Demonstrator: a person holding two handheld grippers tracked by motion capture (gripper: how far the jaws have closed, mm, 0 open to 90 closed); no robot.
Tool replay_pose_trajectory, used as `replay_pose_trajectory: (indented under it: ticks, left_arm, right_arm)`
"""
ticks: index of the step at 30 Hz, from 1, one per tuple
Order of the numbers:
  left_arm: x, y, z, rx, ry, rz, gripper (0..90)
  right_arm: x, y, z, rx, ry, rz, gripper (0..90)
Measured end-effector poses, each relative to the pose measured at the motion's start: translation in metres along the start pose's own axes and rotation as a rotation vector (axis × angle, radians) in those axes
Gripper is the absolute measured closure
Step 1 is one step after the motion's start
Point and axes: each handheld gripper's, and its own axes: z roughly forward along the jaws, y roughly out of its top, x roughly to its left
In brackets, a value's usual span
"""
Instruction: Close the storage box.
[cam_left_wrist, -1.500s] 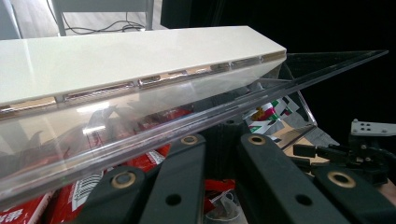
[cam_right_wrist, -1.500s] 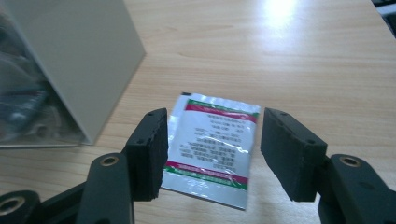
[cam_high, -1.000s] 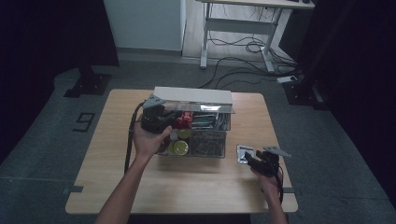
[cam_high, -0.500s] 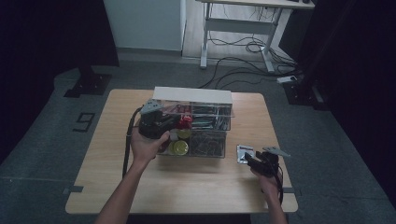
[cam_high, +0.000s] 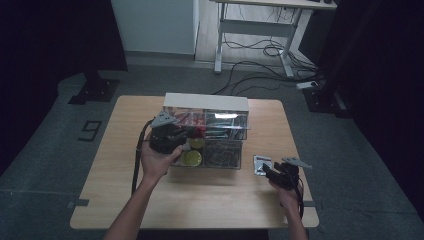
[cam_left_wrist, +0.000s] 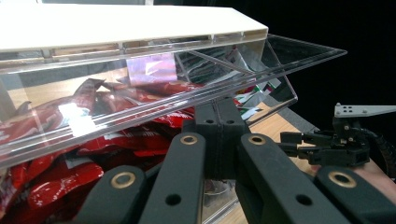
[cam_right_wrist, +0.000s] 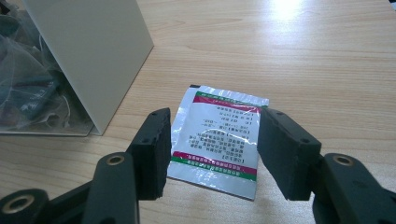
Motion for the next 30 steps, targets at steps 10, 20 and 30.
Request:
replay_pose_trajectory:
  ticks: [10,20,30]
  left_arm:
    - [-0.002,-0.007,-0.002,0.003,-0.024,-0.009,90.0]
    - [-0.001,-0.015,0.001,0.01,-0.032,-0.024,90.0]
    - [-0.002,-0.019,-0.003,-0.002,-0.04,-0.023,89.7]
  right_arm:
    - [0.0,-0.001,0.001,0.006,0.0,0.003,44.7]
    - [-0.001,-0.003,0.002,0.015,-0.004,0.003,44.6]
    - [-0.002,-0.003,0.002,0.009,-0.005,0.007,44.4]
